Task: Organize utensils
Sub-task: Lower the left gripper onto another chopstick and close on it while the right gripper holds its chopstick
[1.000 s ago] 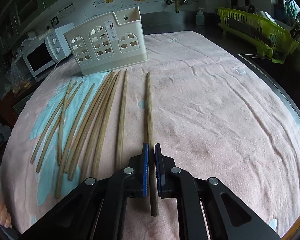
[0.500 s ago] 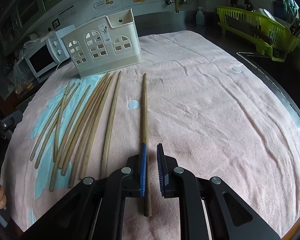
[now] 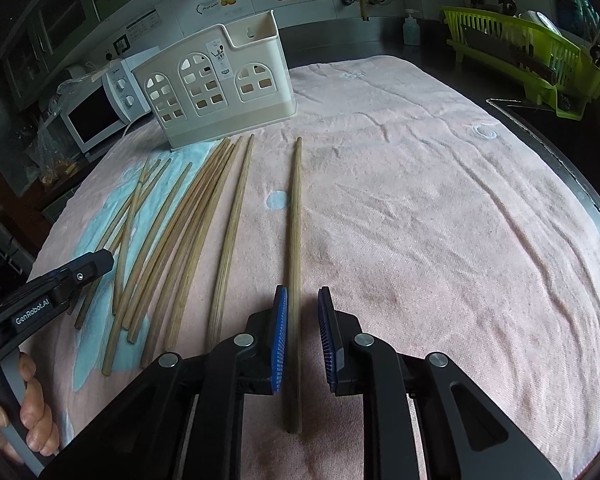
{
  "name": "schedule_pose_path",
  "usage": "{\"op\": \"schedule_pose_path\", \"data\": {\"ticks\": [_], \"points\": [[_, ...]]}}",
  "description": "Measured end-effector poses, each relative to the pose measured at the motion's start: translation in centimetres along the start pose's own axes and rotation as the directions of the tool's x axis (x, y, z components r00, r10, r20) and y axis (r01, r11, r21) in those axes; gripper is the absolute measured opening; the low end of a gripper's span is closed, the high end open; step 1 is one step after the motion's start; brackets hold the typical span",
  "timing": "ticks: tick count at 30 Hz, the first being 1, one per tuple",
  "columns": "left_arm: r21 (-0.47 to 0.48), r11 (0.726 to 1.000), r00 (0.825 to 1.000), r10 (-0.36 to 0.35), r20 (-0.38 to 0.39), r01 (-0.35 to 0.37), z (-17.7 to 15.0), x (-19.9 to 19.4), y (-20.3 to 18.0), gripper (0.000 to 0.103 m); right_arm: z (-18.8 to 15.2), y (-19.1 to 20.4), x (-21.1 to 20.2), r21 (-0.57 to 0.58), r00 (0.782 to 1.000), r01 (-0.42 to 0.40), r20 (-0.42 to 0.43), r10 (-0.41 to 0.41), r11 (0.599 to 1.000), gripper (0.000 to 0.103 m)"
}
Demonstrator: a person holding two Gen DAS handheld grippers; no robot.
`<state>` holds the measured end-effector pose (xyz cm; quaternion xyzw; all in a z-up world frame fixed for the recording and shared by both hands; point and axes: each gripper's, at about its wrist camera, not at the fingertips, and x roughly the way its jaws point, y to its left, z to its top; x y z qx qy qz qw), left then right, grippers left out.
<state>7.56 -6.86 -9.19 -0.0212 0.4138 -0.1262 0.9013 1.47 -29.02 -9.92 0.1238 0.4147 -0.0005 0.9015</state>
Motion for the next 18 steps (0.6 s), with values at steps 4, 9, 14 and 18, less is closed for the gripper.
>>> {"op": "schedule_pose_path", "data": {"ticks": [4, 9, 14, 18], "points": [[0.008, 1.000, 1.000, 0.001, -0.012, -0.001, -0.1, 0.6, -0.2, 0.021, -0.1, -0.1, 0.0, 0.006, 1.000, -0.008, 0.002, 0.008, 1.000, 0.016], [0.017, 1.000, 1.000, 0.008, -0.026, -0.007, -0.3, 1.2, -0.5, 0.019, -0.1, 0.0, 0.0, 0.003, 1.000, -0.007, 0.002, 0.007, 1.000, 0.016], [0.016, 1.000, 0.999, 0.010, -0.033, -0.009, -0.2, 1.6, -0.6, 0.019, -0.2, 0.1, -0.2, -0.006, 1.000, -0.009, -0.002, 0.009, 1.000, 0.022], [0.024, 0.999, 0.999, 0.025, -0.033, -0.024, -0.2, 1.8, -0.9, 0.018, -0.6, 0.5, -0.4, -0.032, 1.000, 0.009, 0.000, -0.009, 0.999, 0.024]]}}
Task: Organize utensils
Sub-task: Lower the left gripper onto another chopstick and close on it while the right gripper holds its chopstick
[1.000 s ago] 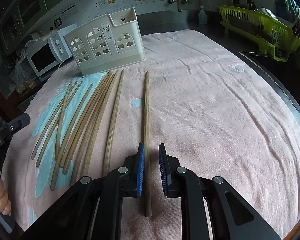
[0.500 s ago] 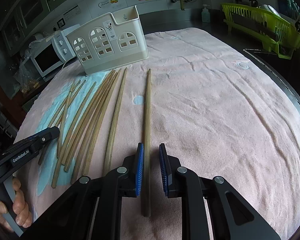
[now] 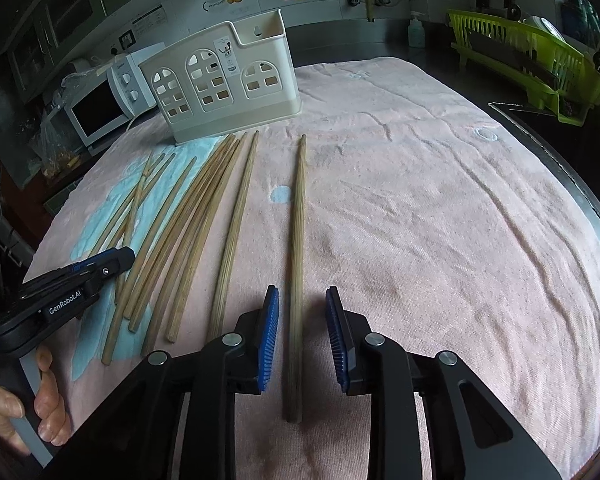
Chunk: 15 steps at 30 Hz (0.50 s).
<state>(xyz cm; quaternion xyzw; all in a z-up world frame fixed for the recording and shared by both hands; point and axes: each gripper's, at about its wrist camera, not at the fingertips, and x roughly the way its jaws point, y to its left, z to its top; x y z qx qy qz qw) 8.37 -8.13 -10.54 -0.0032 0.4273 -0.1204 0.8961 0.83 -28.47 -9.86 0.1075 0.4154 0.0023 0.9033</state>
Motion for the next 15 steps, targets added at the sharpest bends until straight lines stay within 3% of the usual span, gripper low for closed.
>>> {"op": "schedule_pose_path", "data": {"ticks": [15], "points": [[-0.045, 0.999, 1.000, 0.021, -0.023, -0.022, 0.08, -0.06, 0.14, 0.010, -0.28, 0.09, -0.19, -0.031, 1.000, 0.018, -0.006, -0.018, 0.999, 0.022]]}}
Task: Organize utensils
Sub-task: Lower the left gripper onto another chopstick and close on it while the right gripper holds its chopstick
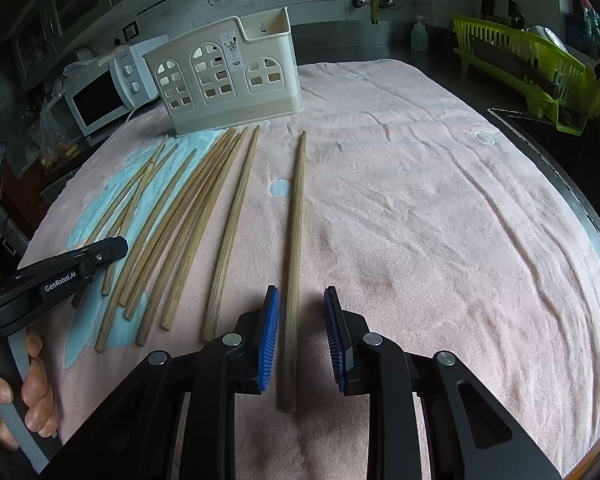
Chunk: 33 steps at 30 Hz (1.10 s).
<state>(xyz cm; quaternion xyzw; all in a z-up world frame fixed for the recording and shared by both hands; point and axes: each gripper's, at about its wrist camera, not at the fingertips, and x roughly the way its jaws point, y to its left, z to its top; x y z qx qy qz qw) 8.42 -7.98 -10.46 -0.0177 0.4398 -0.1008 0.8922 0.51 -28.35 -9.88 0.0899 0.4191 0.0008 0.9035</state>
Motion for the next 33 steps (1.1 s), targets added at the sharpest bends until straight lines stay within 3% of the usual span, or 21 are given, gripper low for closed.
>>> {"op": "schedule_pose_path", "data": {"ticks": [9, 14, 17, 25, 33], "points": [[-0.007, 1.000, 1.000, 0.019, -0.006, -0.019, 0.2, 0.2, -0.3, 0.011, 0.1, 0.4, 0.2, -0.024, 1.000, 0.021, -0.003, -0.021, 0.999, 0.022], [0.014, 1.000, 1.000, 0.001, -0.003, -0.001, 0.1, -0.1, -0.1, 0.008, 0.1, 0.2, 0.2, -0.031, 0.999, 0.036, 0.000, -0.036, 0.999, 0.007], [0.019, 1.000, 1.000, -0.015, 0.003, 0.014, 0.1, -0.6, 0.4, 0.006, -0.1, 0.2, -0.1, -0.032, 0.999, 0.034, 0.007, -0.034, 0.999, 0.007], [0.054, 0.997, 0.994, -0.057, 0.088, 0.052, -0.1, -3.7, 0.7, 0.006, 0.4, 0.5, -2.5, -0.044, 0.996, 0.021, 0.087, -0.018, 0.999, 0.007], [0.040, 0.994, 0.970, -0.112, 0.213, 0.106, 1.1, -7.3, 1.7, 0.005, 3.0, 0.3, -5.9, -0.055, 0.978, 0.012, 0.208, 0.000, 0.998, 0.007]]}}
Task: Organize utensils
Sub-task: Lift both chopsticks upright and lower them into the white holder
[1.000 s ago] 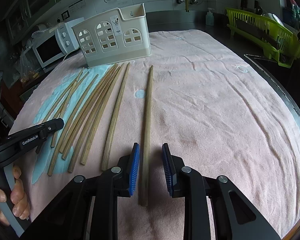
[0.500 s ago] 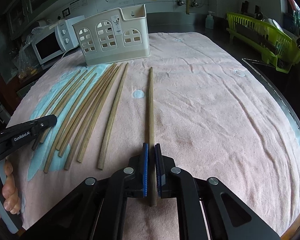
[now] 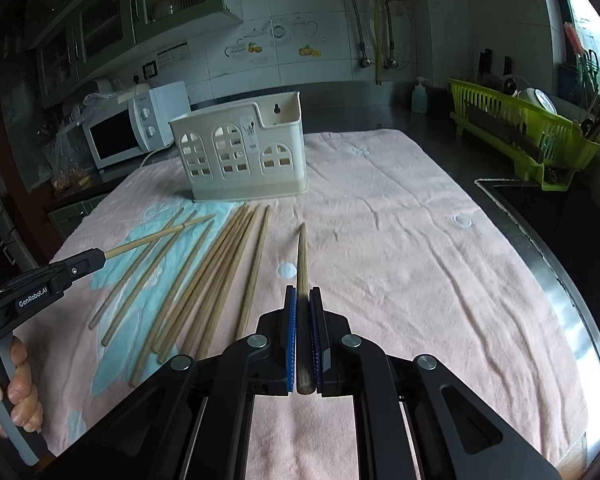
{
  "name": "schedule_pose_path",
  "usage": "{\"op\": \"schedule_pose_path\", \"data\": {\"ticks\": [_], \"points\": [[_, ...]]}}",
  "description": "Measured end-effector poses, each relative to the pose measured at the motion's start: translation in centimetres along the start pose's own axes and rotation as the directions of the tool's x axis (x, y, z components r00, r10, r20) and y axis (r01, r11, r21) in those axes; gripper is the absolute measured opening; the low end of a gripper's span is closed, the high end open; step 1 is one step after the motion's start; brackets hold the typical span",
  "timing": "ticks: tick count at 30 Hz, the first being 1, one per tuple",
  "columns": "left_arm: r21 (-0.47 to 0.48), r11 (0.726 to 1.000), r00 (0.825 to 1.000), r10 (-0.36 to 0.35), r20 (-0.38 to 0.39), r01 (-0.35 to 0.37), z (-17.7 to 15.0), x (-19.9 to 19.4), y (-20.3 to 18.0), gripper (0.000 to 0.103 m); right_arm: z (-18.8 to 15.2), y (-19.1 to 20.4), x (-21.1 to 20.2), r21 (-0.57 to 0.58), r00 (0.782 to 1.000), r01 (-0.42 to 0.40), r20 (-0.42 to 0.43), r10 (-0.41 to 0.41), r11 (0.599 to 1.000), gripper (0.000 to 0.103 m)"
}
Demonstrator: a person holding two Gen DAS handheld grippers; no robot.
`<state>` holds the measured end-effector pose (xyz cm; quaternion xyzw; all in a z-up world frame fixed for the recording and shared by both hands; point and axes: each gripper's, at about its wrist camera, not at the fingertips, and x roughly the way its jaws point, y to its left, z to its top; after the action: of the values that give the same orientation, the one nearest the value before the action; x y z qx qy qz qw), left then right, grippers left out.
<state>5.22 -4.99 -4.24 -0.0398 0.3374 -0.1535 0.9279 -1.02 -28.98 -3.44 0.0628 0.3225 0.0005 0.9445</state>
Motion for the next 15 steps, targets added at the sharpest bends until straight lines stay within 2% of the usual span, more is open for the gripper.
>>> {"op": "schedule_pose_path", "data": {"ticks": [8, 15], "points": [[0.005, 0.999, 0.998, -0.038, 0.047, 0.038, 3.4, -0.9, 1.0, 0.005, 4.7, 0.2, -0.3, -0.050, 0.997, -0.017, 0.073, 0.021, 0.999, 0.007], [0.037, 0.998, 0.996, -0.054, 0.065, 0.052, 7.4, -1.2, 1.6, 0.005, 10.2, 0.2, -0.3, -0.086, 0.991, -0.101, 0.080, 0.108, 0.991, 0.007]]}}
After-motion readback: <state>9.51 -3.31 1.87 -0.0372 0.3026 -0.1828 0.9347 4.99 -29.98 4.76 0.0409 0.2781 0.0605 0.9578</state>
